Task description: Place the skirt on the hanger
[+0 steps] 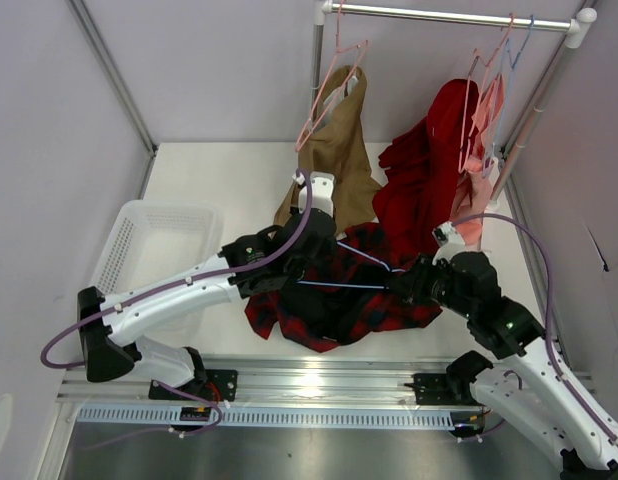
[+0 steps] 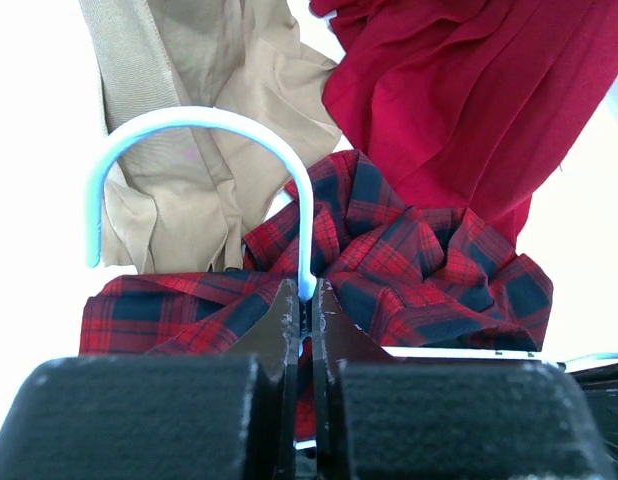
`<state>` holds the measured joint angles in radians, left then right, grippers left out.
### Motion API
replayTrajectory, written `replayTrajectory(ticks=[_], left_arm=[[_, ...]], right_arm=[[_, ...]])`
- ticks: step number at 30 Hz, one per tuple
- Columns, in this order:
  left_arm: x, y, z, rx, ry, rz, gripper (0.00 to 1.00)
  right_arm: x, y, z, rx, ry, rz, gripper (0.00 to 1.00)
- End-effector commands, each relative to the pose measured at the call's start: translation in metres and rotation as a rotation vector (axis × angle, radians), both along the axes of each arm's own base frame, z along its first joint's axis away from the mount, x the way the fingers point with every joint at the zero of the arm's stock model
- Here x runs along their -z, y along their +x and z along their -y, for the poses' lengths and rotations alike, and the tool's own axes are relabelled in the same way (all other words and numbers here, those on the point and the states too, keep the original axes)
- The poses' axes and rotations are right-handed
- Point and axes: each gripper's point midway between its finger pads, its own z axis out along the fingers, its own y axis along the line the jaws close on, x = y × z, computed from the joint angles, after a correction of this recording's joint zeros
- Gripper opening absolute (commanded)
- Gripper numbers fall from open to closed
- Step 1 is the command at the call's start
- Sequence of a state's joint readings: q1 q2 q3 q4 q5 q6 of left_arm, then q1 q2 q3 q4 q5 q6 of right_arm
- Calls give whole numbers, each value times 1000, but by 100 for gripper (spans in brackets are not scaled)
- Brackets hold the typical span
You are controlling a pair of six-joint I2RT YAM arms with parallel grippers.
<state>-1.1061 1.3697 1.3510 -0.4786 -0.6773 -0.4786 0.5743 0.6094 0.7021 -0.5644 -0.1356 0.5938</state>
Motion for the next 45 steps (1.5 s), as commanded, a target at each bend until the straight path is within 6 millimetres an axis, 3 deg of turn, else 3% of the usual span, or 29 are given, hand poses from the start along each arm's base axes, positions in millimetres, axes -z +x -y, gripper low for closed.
replayTrajectory(ticks=[1,6,14,18,21,27,35,45], left_arm=[[-38,1,1,2,-52,68,0],[-50,-1,2,23,-50,90,0],[-75,-5,7,82,-35,116,0],[-78,-9,12,122,-46,112,0],[-74,-12,15,141,-32,101,0],[-74,-17,17,157,-34,97,0],[-77,-18,21,165,-31,99,0],[-78,-19,23,165,-33,99,0]], right_arm=[[-20,1,5,13,-4,53,23],[-36,-2,7,7,3,79,27],[-131,-16,-5,-146,106,370,52],[-151,-12,-28,-270,138,465,61],[-161,2,-43,-314,141,506,67],[-148,30,-72,-422,78,515,73],[-125,38,-103,-545,92,475,72],[-118,28,-117,-605,113,450,50]])
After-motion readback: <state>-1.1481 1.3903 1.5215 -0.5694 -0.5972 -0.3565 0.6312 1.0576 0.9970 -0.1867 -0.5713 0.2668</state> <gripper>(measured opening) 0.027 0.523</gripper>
